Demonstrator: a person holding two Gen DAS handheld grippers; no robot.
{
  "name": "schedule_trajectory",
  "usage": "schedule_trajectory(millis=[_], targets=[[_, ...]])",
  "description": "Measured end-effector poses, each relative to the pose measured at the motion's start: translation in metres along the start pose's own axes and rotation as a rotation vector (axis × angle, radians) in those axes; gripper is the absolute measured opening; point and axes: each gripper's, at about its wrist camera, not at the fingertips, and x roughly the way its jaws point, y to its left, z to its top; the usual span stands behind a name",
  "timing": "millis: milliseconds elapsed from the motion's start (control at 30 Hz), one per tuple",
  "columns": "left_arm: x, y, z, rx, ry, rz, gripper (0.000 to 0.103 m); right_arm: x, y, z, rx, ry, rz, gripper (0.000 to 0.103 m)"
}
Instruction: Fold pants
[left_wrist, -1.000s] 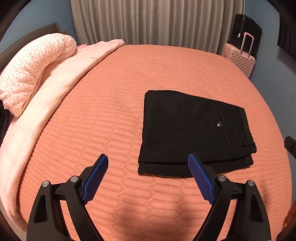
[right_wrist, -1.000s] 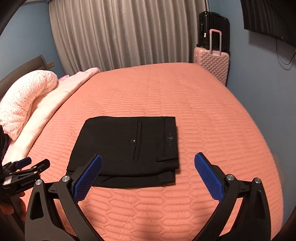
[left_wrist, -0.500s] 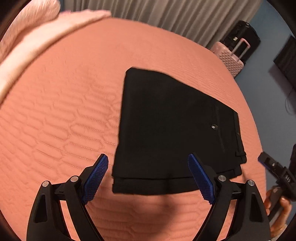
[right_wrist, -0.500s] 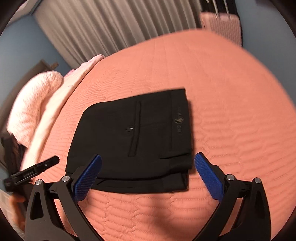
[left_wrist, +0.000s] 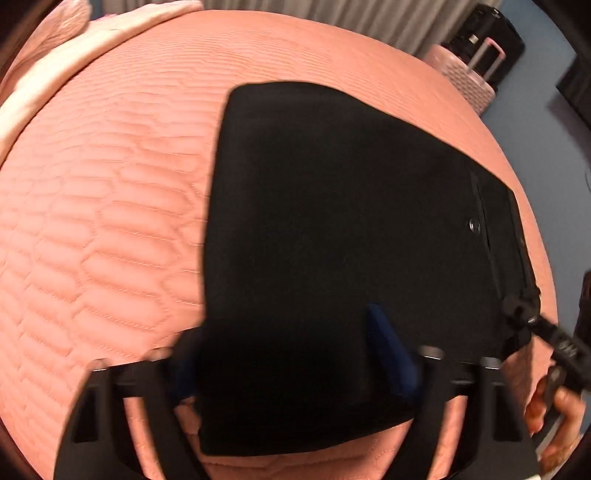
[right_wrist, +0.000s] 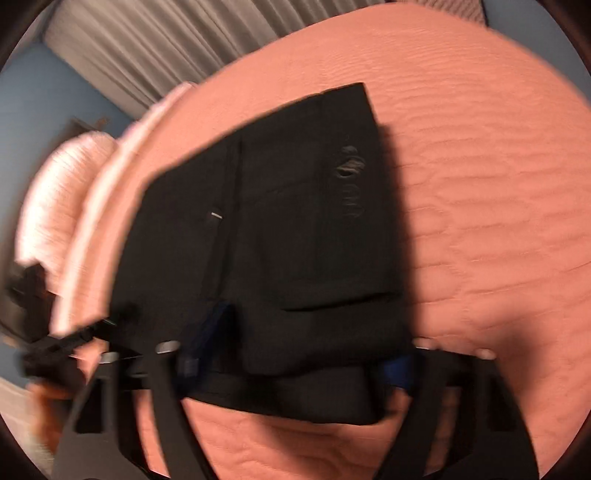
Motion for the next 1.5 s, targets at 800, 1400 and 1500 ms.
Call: schedule_trajectory(millis=[800,1400,1500], targets=[[-0.151,-0.033,-0.148,0.111,-0.167,0.356,0.073,-0.170,0.018,-0.134,0.016,-0.108,-0.278,0.074],[-0.220,-0.116,-0.161,0.153,-0.293,0.322,0.086,-0.248,0.138,-0.152,-0.234,-0.366,-0.283,0.098],[-0.224,-0.115,-0.165,0.143,-0.297,0.310,0.086,-0.251,0.141,-0.156,-0.231,-0.372,-0.282,0.098]])
